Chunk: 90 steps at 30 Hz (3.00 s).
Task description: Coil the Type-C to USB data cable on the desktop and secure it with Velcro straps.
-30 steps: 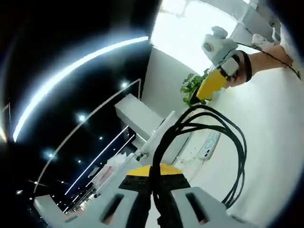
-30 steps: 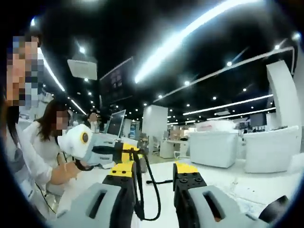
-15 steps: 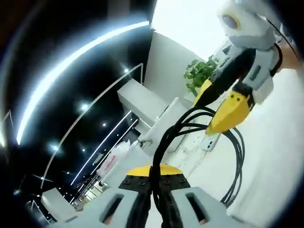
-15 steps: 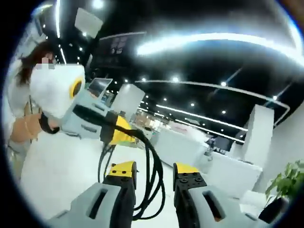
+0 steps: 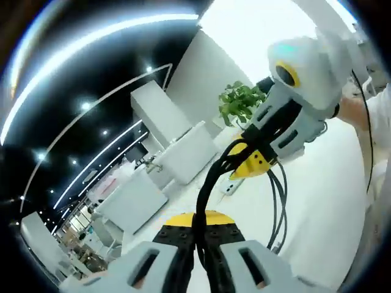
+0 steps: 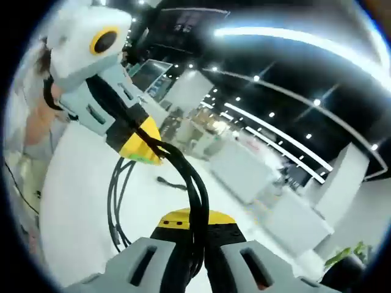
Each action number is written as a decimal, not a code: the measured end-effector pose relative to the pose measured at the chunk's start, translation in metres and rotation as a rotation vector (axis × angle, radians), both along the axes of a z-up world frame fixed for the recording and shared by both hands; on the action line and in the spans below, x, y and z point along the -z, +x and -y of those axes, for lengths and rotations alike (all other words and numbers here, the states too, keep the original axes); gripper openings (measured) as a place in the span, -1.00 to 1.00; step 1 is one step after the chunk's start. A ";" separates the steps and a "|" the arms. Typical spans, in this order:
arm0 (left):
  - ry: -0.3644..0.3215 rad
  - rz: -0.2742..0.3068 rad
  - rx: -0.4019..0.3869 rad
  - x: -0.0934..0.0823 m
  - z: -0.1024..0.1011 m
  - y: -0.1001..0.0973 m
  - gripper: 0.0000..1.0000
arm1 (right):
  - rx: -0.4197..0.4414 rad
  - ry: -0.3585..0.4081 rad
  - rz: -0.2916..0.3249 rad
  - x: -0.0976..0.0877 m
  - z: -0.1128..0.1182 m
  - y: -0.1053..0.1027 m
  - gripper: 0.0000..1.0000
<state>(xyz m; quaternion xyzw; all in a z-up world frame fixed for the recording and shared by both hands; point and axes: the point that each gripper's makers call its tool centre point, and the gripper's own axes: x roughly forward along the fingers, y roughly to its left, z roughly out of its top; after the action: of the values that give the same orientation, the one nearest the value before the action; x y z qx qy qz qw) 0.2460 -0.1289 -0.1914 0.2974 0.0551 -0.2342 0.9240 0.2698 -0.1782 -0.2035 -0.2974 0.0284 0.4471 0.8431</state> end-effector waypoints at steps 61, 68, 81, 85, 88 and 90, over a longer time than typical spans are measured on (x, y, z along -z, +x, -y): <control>-0.174 -0.029 -0.063 0.143 -0.137 0.024 -0.91 | -0.370 -0.096 0.266 0.142 -0.236 0.151 -0.99; -0.149 -0.038 -0.022 0.145 -0.122 0.024 -0.91 | -0.292 0.028 0.199 0.107 -0.146 0.131 -1.00; -0.116 0.029 0.082 0.112 -0.055 0.014 -0.91 | -0.346 -0.062 0.166 0.135 -0.007 0.035 -0.97; -0.104 0.037 0.104 0.105 -0.035 0.016 -0.91 | -0.297 0.106 -0.070 0.137 0.011 0.024 -0.61; -0.098 0.045 0.105 0.102 -0.029 0.015 -0.91 | -0.251 0.257 -0.111 0.114 0.033 0.024 -0.62; -0.095 0.050 0.107 0.101 -0.025 0.013 -0.91 | -0.227 0.351 -0.152 0.100 0.047 0.025 -0.62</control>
<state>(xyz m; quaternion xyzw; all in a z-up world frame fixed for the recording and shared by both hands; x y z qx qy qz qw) 0.2594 -0.1041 -0.2924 0.2615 0.0048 -0.2779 0.9243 0.2946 -0.2250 -0.3039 -0.1129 -0.0203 0.5583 0.8217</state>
